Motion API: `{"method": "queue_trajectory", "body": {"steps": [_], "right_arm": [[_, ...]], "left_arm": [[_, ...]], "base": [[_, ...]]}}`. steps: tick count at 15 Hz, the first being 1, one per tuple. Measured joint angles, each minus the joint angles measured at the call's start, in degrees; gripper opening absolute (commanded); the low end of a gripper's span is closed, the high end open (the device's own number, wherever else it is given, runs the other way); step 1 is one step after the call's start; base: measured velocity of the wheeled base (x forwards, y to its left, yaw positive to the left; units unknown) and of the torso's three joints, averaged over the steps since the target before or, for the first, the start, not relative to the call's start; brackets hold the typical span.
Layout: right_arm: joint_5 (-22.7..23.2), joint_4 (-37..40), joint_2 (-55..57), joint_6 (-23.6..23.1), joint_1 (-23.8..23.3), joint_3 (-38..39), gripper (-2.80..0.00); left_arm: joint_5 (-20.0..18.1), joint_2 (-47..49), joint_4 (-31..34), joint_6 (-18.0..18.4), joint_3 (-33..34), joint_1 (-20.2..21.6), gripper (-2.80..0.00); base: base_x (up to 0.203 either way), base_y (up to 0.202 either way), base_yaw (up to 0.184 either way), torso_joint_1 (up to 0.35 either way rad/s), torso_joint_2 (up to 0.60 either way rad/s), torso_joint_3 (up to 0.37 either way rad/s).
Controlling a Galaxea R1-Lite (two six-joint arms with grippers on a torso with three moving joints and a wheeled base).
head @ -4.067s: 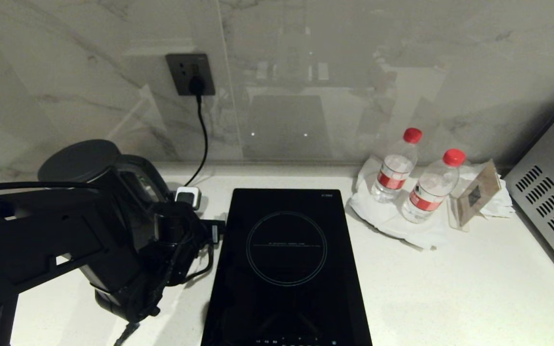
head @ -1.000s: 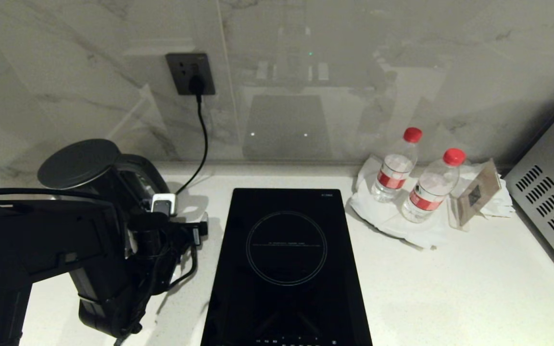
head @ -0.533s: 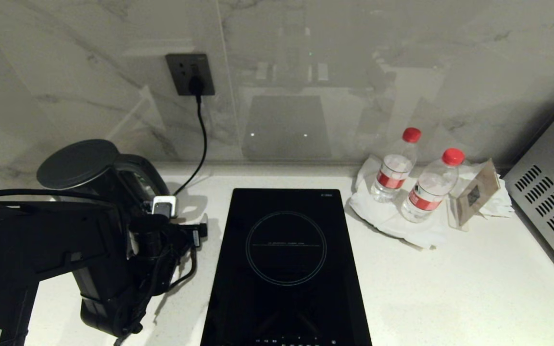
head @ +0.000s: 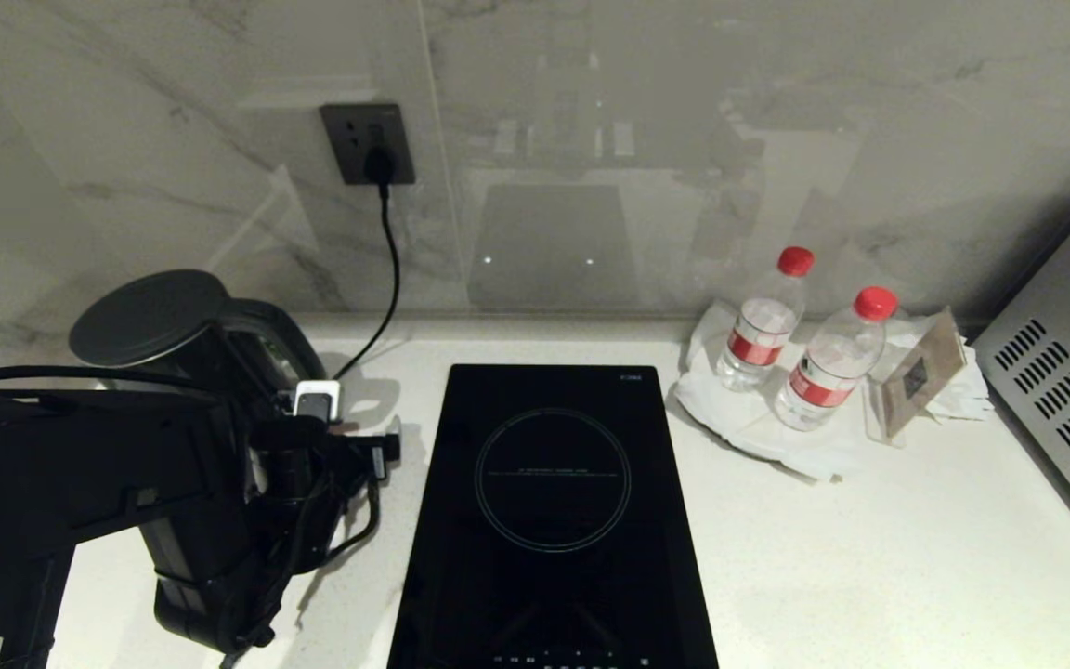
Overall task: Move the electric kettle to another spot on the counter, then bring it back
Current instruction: Finish boiling water
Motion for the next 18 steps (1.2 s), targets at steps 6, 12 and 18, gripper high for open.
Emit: {"method": "queue_trajectory", "body": {"steps": [6,12,18], "right_arm": [[0.0,0.0,0.0,0.0,0.0,0.0,-2.80],[0.0,0.0,0.0,0.0,0.0,0.0,-2.80],[0.0,0.0,0.0,0.0,0.0,0.0,-2.80]], "left_arm": [[-0.2,-2.7,0.0,-0.6,3.4,-0.9,0.00],[-0.5,-2.8,-0.1,-0.6,7.1,-1.9,0.00],[-1.8,-0.1,-0.1,-1.1,7.3,-2.9,0.00]], "base": [[0.000,0.000,0.000,0.000,0.00,0.000],[0.000,0.000,0.000,0.000,0.00,0.000],[0.000,0.000,0.000,0.000,0.00,0.000]]}}
